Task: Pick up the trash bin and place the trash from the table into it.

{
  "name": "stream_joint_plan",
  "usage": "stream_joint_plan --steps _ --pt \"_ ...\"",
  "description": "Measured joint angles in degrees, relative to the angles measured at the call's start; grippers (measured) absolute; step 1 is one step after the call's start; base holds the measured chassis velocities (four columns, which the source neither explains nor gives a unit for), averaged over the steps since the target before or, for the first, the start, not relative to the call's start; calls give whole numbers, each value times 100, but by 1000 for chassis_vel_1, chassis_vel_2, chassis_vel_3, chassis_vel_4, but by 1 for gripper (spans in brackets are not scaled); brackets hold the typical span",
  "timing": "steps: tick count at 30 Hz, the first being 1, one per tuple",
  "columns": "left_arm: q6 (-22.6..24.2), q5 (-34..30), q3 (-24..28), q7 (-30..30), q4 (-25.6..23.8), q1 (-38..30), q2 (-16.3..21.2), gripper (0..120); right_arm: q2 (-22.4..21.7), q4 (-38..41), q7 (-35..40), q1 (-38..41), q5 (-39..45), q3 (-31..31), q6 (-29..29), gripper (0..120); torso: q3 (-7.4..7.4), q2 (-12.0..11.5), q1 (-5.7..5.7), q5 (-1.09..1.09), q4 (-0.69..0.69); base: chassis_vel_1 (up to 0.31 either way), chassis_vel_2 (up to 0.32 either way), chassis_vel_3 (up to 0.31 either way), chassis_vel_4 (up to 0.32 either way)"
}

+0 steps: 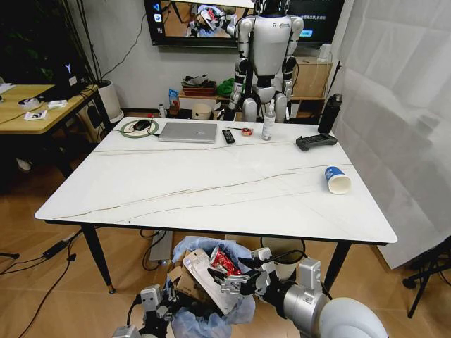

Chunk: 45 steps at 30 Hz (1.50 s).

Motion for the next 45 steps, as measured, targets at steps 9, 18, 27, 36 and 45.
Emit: stream_joint_plan --steps 9,18,27,36,45 --pt "-11 12 48 -3 4 30 43 0 91 190 0 10 -52 618 -13 100 0 0 0 0 0 0 0 0 0" --pt "-42 19 53 1 -39 82 90 0 200 -102 45 521 -63 1505 -83 100 0 0 0 0 1 0 0 0 0" --pt "-81 -9 21 13 -131 114 134 0 226 -868 -174 1228 -143 2538 -428 100 1 0 0 -1 1 0 0 0 0" --pt "-85 -42 -11 15 -126 102 156 0 201 -2059 -619 1507 -598 2951 -327 100 1 0 0 1 0 0 0 0 0" --pt "-83 -125 -93 16 -128 86 180 0 244 -3535 -1098 1849 -1253 3058 75 100 1 0 0 0 0 0 0 0 0"
